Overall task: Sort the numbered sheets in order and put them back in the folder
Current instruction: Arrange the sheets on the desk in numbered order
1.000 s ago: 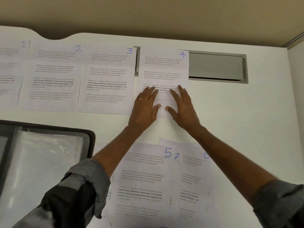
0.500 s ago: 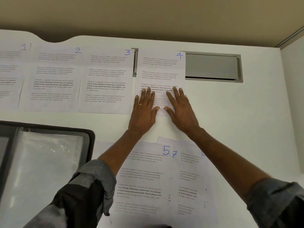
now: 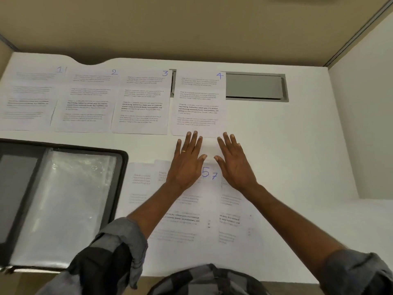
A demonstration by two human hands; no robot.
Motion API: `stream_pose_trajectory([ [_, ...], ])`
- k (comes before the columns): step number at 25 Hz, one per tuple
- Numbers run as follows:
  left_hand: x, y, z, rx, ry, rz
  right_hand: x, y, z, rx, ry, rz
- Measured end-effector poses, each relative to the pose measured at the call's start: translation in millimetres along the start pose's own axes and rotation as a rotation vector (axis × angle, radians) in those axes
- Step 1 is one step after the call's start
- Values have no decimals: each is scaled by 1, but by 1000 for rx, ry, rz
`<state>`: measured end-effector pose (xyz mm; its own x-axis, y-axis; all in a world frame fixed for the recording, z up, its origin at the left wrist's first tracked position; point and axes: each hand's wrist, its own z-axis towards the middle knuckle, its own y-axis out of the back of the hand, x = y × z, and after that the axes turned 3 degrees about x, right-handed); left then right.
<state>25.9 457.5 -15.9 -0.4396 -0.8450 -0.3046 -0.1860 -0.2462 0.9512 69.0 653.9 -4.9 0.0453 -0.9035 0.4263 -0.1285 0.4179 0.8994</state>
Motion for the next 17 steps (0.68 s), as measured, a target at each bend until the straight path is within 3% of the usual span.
stream_pose_trajectory([
  [9,-73,-25,-119,19,-10,55,-3,-25,-130,44,52,41],
  [17,-84,-56,-205,127,102,134,-7,-54,-213,319,42,-65],
])
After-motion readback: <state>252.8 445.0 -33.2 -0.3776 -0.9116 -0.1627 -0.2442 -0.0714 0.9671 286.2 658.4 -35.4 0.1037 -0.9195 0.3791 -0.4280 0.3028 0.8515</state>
